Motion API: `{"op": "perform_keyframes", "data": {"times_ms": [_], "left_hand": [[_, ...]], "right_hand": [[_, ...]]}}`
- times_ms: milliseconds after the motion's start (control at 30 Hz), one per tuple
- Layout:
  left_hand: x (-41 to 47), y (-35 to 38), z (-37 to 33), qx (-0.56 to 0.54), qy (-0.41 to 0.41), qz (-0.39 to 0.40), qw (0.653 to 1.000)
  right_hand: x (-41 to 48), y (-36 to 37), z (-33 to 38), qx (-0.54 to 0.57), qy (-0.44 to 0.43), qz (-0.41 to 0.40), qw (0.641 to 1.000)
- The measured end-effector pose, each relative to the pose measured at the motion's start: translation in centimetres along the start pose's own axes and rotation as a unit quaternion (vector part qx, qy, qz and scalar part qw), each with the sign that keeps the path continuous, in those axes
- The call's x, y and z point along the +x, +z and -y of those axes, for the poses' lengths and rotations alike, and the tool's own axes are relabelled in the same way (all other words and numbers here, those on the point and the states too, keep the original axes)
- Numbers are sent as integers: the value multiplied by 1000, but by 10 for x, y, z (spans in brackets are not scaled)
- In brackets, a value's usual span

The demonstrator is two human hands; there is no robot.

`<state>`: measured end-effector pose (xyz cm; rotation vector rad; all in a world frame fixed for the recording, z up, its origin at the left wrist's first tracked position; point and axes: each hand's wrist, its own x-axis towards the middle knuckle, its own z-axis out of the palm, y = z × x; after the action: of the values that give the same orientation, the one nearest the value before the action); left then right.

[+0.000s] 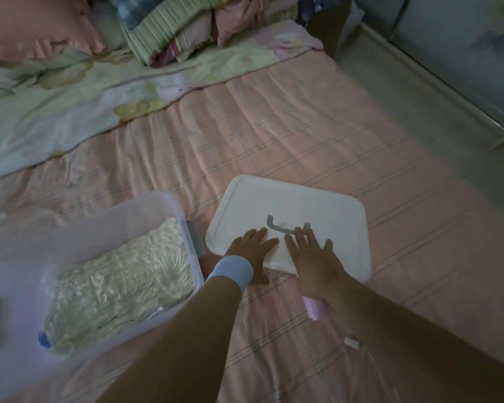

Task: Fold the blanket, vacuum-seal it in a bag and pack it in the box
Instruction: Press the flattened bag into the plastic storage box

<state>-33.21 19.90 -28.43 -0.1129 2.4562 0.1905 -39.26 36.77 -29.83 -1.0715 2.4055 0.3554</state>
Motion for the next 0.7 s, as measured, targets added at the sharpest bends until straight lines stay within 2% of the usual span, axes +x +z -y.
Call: {"op": "perform_keyframes", "data": {"times_ms": [133,267,400,533,700], "left_hand": [[-8,-39,1,22,3,-120,992],[-29,-85,6,27,-12,-173,984],[-77,-125,23,34,-28,-229,973],[-141,-133,61,54,-74,-234,968],[-209,-88,129,-16,-143,-182,973]], "right_hand": [[-1,-37,-14,9,4,-81,997],[-11,-80,-16,71,-1,-134,988],[-23,-127,1,48,-34,-198,978],[-28,-164,52,-27,-124,-286,950],[-27,-177,149,-72,-234,-254,936]]}}
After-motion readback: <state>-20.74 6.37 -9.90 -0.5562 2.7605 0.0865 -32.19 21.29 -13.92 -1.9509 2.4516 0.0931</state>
